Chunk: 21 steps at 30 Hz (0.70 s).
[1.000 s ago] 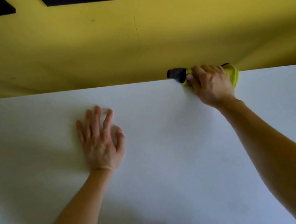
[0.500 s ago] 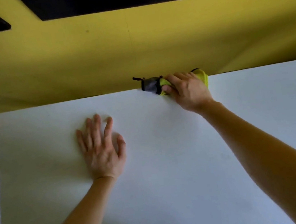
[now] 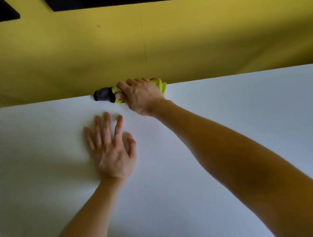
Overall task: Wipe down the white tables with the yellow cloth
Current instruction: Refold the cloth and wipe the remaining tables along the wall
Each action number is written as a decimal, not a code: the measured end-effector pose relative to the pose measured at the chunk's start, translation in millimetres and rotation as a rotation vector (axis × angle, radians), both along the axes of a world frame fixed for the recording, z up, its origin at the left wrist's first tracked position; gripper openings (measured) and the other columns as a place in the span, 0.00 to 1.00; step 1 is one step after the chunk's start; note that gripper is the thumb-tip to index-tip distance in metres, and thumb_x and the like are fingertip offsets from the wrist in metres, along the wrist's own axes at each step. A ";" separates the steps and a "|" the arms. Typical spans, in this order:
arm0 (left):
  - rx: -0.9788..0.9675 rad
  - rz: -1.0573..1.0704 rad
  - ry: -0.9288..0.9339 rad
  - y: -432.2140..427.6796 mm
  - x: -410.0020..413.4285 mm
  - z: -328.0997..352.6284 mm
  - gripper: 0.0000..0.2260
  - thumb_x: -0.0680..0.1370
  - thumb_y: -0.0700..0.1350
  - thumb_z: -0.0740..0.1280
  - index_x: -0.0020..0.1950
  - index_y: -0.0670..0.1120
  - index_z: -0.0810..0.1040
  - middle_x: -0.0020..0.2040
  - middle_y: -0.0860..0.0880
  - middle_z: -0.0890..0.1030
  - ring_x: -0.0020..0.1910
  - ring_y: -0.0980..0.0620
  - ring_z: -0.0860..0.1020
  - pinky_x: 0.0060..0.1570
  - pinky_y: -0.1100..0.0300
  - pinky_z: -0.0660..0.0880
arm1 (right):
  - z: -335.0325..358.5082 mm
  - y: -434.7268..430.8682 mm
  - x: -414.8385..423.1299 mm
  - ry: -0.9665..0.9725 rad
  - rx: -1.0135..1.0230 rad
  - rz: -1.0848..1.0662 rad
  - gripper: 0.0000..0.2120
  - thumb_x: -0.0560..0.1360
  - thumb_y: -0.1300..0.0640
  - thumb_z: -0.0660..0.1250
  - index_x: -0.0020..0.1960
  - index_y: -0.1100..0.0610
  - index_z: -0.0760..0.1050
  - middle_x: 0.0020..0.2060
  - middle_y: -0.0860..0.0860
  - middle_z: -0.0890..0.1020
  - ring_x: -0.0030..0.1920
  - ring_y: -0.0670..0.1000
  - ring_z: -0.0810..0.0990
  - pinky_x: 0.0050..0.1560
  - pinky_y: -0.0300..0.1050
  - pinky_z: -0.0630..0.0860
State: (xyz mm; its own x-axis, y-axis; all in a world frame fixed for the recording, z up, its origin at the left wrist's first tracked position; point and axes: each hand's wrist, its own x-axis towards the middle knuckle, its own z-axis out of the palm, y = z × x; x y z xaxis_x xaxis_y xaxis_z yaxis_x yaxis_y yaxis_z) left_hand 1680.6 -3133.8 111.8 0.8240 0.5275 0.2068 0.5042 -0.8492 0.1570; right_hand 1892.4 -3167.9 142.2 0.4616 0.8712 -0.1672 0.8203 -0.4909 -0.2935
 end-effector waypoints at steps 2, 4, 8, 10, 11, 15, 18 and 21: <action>0.010 -0.007 0.000 -1.1 0.9 1.3 0.25 0.86 0.52 0.62 0.83 0.47 0.72 0.87 0.41 0.63 0.86 0.35 0.61 0.81 0.28 0.56 | -2.4 -39.4 21.1 -0.008 0.034 -0.022 0.22 0.89 0.39 0.53 0.72 0.52 0.75 0.59 0.56 0.83 0.60 0.62 0.82 0.59 0.55 0.72; 0.027 -0.012 0.015 -2.6 -0.1 3.7 0.25 0.86 0.51 0.63 0.83 0.47 0.72 0.87 0.40 0.63 0.86 0.35 0.60 0.81 0.28 0.56 | -7.2 -101.8 50.3 -0.041 0.058 -0.111 0.24 0.88 0.37 0.55 0.69 0.53 0.77 0.56 0.58 0.84 0.58 0.64 0.83 0.57 0.56 0.74; 0.068 -0.028 0.100 -7.5 4.5 11.1 0.24 0.86 0.48 0.60 0.83 0.45 0.72 0.85 0.38 0.66 0.85 0.36 0.64 0.81 0.33 0.60 | -11.2 -233.4 116.3 -0.158 0.073 -0.269 0.31 0.87 0.33 0.49 0.63 0.57 0.79 0.51 0.63 0.84 0.53 0.68 0.83 0.55 0.61 0.77; 0.054 -0.019 0.127 -19.5 9.3 17.2 0.22 0.86 0.47 0.58 0.80 0.46 0.74 0.83 0.39 0.70 0.83 0.37 0.67 0.80 0.34 0.62 | -8.6 -249.1 125.1 -0.177 -0.007 -0.333 0.31 0.87 0.33 0.45 0.60 0.56 0.76 0.51 0.62 0.83 0.54 0.68 0.82 0.57 0.62 0.75; 0.041 -0.010 0.129 -29.7 13.4 20.2 0.21 0.86 0.47 0.59 0.79 0.47 0.76 0.82 0.40 0.71 0.81 0.37 0.69 0.80 0.35 0.63 | -4.9 -240.1 120.9 -0.179 -0.052 -0.373 0.28 0.88 0.35 0.46 0.58 0.55 0.75 0.51 0.62 0.83 0.54 0.68 0.81 0.58 0.62 0.74; 0.014 -0.035 0.139 -91.8 36.5 30.7 0.19 0.87 0.49 0.61 0.77 0.47 0.78 0.80 0.40 0.73 0.80 0.37 0.71 0.78 0.36 0.65 | -2.5 -160.2 88.7 -0.016 -0.104 -0.171 0.21 0.89 0.40 0.51 0.65 0.53 0.74 0.58 0.60 0.82 0.61 0.65 0.81 0.62 0.60 0.72; 0.022 -0.142 0.172 -142.6 61.8 34.6 0.22 0.87 0.52 0.62 0.79 0.46 0.76 0.81 0.39 0.71 0.81 0.37 0.69 0.79 0.35 0.64 | 0.0 -136.1 82.8 0.062 -0.040 -0.043 0.23 0.89 0.38 0.49 0.69 0.52 0.73 0.58 0.57 0.82 0.61 0.63 0.81 0.61 0.56 0.71; 0.010 -0.239 0.137 -186.1 96.3 33.3 0.23 0.87 0.54 0.64 0.80 0.47 0.75 0.81 0.39 0.72 0.81 0.37 0.69 0.79 0.34 0.65 | -6.4 -194.3 115.2 0.040 0.033 -0.054 0.25 0.88 0.36 0.51 0.70 0.52 0.75 0.55 0.56 0.83 0.58 0.62 0.81 0.60 0.55 0.71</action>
State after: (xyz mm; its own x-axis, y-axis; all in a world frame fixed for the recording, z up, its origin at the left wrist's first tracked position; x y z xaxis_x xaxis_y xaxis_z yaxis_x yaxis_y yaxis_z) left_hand 1776.9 -3319.9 145.1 0.9454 0.3134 0.0893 0.3055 -0.9477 0.0923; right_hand 2007.6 -3362.2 135.8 0.5013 0.8507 -0.1582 0.7802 -0.5234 -0.3425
